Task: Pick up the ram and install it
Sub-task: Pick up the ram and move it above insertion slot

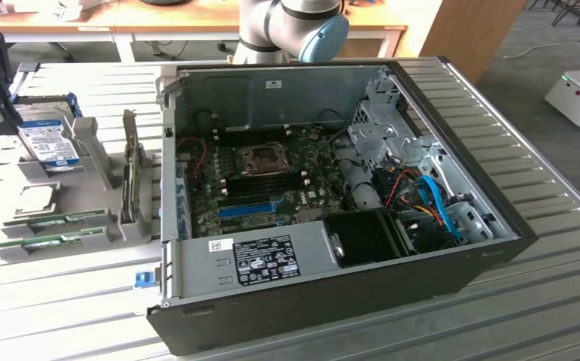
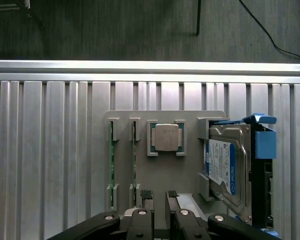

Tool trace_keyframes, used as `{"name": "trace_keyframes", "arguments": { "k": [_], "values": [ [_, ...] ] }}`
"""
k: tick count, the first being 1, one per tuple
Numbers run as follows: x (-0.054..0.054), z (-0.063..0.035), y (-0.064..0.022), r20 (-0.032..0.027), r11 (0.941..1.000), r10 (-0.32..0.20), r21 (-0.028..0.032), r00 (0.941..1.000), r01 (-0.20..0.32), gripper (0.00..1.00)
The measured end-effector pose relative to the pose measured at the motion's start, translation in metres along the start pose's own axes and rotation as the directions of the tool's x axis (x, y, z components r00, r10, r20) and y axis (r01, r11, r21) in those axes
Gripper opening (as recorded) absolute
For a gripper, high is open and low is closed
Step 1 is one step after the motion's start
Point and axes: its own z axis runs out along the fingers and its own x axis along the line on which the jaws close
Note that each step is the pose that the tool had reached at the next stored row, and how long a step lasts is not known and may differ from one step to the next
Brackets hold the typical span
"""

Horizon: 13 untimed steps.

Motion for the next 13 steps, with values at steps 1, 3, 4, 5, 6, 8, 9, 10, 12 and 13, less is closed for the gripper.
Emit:
{"name": "trace_keyframes", "arguments": {
  "k": [1,3,4,5,6,8,9,10,12,13],
  "values": [
    [0.0000,0.0000,0.0000,0.0000,1.0000,0.000,0.0000,1.0000,0.000,0.24],
    [0.0000,0.0000,0.0000,0.0000,1.0000,0.000,0.0000,1.0000,0.000,0.24],
    [0.0000,0.0000,0.0000,0.0000,1.0000,0.000,0.0001,1.0000,0.000,0.24],
    [0.0000,0.0000,0.0000,0.0000,1.0000,0.000,0.0000,1.0000,0.000,0.24],
    [0.0000,0.0000,0.0000,0.0000,1.0000,0.000,0.0000,1.0000,0.000,0.24],
    [0.0000,0.0000,0.0000,0.0000,1.0000,0.000,0.0000,1.0000,0.000,0.24],
    [0.0000,0.0000,0.0000,0.0000,1.0000,0.000,0.0000,1.0000,0.000,0.24],
    [0.0000,0.0000,0.0000,0.0000,1.0000,0.000,0.0000,1.0000,0.000,0.24],
    [0.0000,0.0000,0.0000,0.0000,1.0000,0.000,0.0000,1.0000,0.000,0.24],
    [0.0000,0.0000,0.0000,0.0000,1.0000,0.000,0.0000,1.0000,0.000,0.24]
  ]
}}
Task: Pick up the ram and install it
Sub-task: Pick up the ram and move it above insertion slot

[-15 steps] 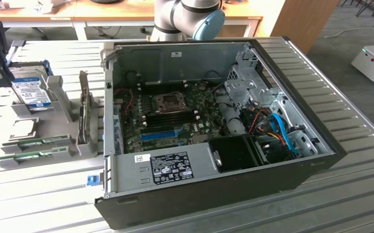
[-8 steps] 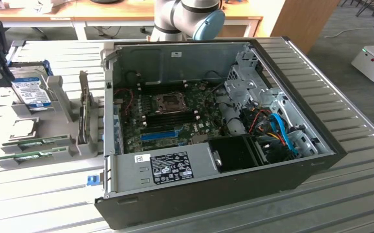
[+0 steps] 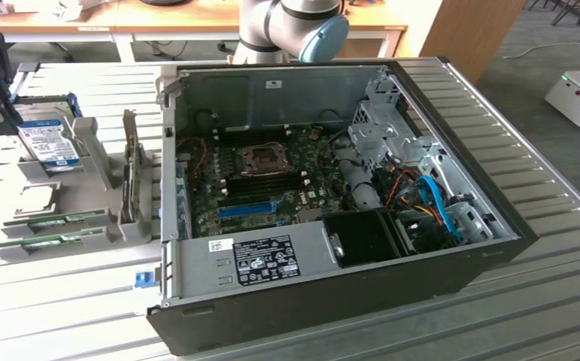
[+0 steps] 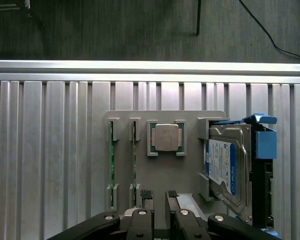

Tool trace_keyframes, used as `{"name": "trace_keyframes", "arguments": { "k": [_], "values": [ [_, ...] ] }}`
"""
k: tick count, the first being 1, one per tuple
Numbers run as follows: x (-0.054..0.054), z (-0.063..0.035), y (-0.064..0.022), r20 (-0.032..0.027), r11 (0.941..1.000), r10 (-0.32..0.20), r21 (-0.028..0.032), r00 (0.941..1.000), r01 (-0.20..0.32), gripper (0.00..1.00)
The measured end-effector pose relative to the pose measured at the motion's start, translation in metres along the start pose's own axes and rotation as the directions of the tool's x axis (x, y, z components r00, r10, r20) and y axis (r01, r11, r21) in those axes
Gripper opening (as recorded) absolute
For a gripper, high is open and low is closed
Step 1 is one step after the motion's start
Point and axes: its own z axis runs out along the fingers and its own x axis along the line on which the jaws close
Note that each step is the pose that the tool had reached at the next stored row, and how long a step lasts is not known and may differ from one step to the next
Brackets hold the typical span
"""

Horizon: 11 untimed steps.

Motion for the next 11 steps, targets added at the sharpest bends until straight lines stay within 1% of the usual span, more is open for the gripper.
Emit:
{"name": "trace_keyframes", "arguments": {
  "k": [1,3,4,11],
  "values": [
    [0.0000,0.0000,0.0000,0.0000,1.0000,0.000,0.0000,1.0000,0.000,0.25],
    [0.0000,0.0000,0.0000,0.0000,1.0000,0.000,0.0000,1.0000,0.000,0.25],
    [0.0000,0.0000,0.0000,0.0000,1.0000,0.000,0.0000,1.0000,0.000,0.31],
    [0.0072,-0.0001,-0.0002,0.0000,1.0000,0.000,0.0000,1.0000,0.000,0.31]
  ]
}}
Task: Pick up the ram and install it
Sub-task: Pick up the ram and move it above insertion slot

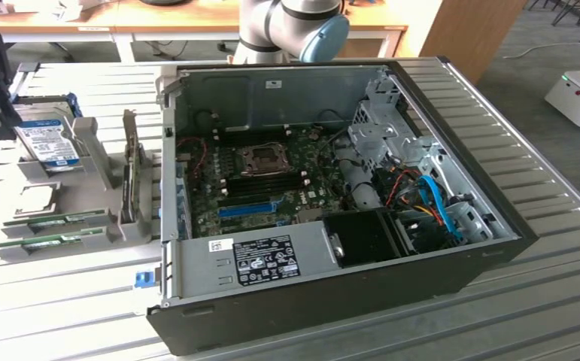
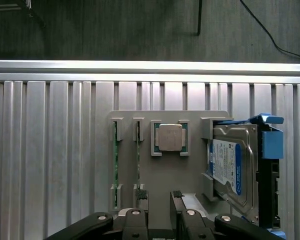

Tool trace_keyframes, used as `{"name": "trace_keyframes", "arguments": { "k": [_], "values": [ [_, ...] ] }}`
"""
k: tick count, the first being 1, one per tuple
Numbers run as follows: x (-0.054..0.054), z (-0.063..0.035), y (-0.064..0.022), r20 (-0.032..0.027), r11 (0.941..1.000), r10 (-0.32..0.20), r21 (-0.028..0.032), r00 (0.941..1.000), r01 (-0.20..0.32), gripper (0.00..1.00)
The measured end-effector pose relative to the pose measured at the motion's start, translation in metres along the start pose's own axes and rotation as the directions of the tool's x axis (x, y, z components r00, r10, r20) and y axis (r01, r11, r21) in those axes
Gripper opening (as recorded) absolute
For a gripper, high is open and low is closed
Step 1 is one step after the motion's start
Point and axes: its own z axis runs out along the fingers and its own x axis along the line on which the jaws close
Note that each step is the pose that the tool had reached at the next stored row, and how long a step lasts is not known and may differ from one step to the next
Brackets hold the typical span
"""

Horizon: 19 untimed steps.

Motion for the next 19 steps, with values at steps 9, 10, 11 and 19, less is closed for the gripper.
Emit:
{"name": "trace_keyframes", "arguments": {
  "k": [9,10,11,19],
  "values": [
    [0.0103,-0.0001,-0.0002,0.0000,1.0000,0.000,0.0000,1.0000,0.000,0.31],
    [0.0102,-0.0001,-0.0002,0.0000,1.0000,0.000,0.0000,1.0000,0.000,0.31],
    [0.0102,-0.0001,-0.0002,0.0000,1.0000,0.000,0.0001,1.0000,0.000,0.31],
    [0.0107,0.0046,-0.0003,0.0000,1.0000,0.000,0.0000,1.0000,0.000,0.31]
  ]
}}
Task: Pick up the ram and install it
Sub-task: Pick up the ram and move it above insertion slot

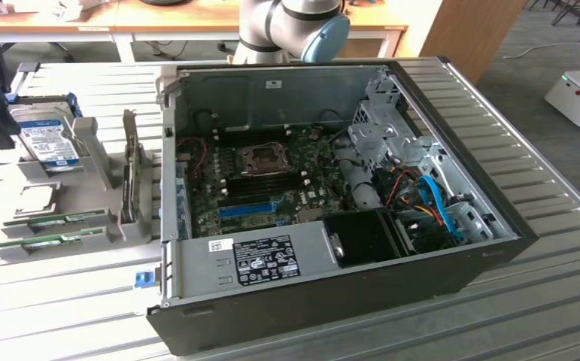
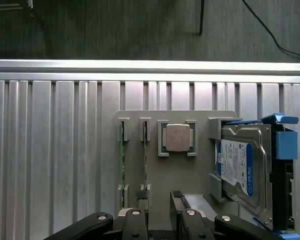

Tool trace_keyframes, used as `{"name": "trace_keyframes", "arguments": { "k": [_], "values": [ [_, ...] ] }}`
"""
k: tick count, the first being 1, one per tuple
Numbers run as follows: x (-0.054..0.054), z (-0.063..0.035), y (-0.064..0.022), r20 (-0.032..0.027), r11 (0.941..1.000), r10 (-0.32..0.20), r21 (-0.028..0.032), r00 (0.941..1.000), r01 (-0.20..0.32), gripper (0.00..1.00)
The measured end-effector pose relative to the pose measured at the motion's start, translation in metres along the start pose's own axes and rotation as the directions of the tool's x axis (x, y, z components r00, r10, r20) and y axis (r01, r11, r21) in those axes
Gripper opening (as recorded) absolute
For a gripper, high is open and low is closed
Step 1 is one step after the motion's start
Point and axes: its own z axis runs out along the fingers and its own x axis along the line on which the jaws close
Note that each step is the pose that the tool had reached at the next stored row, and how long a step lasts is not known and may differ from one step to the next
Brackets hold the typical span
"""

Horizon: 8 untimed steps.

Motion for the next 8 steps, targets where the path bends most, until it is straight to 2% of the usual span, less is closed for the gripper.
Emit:
{"name": "trace_keyframes", "arguments": {
  "k": [8],
  "values": [
    [0.001,0.0152,-0.0005,0.0001,1.0000,0.000,0.0001,1.0000,0.000,0.31]
  ]
}}
